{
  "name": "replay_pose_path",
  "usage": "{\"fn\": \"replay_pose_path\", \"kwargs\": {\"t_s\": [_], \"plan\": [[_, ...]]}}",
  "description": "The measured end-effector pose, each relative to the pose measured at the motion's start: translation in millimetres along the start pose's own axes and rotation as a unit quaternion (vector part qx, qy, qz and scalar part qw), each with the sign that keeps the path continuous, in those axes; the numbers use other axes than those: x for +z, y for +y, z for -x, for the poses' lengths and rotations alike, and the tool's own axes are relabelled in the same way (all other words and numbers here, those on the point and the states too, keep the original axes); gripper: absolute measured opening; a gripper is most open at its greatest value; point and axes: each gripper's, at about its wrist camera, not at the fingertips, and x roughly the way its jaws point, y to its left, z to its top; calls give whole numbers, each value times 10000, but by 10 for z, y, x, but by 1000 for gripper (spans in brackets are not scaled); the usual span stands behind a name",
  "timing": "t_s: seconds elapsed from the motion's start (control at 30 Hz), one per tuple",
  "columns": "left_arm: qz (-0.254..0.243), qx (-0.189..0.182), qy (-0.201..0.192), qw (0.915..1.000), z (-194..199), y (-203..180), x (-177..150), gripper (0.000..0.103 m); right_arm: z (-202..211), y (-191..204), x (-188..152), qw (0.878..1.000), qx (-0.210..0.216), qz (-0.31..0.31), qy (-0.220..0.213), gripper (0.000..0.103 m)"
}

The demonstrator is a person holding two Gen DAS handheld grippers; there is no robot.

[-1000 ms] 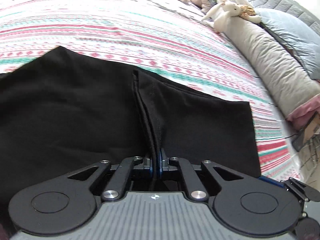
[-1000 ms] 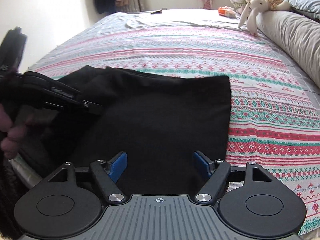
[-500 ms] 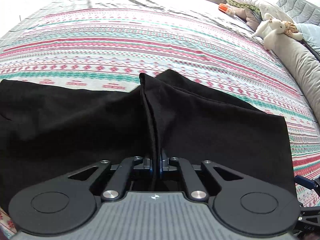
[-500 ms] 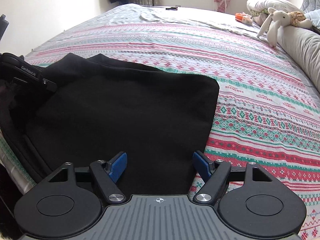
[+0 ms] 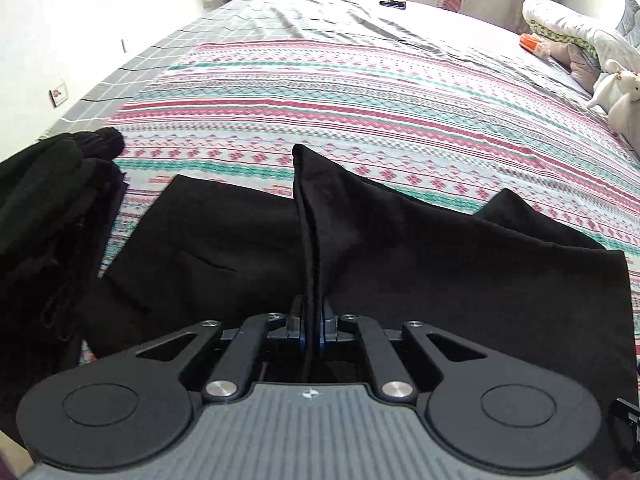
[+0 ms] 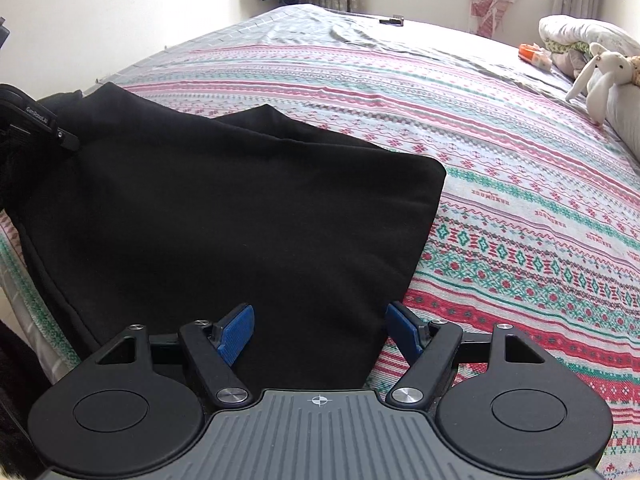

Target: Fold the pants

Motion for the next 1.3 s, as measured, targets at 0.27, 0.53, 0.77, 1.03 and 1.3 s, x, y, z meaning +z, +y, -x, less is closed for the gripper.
{"fn": "replay_pose_path", "kwargs": {"t_s": [0.27, 0.53, 0.77, 1.03, 1.3], "plan": [[106, 676, -126, 9976, -55, 255, 57, 22, -60, 38, 30, 10000, 68, 2, 29, 74], [87, 1349, -285, 9904, -219, 358, 39, 29, -54, 28, 21, 9997, 165, -187, 65, 74], [327, 1373, -446, 9890, -51, 307, -20, 64, -46, -28, 27, 9993, 296, -231, 88, 74], [207, 263, -536, 9980, 181, -169, -208, 87, -21, -62, 35, 9956, 739, -505, 262, 74], [-98, -654, -489, 9966, 132, -727, -496, 103, 55, -144, 7, 9908, 1033, -784, 390, 80]]}}
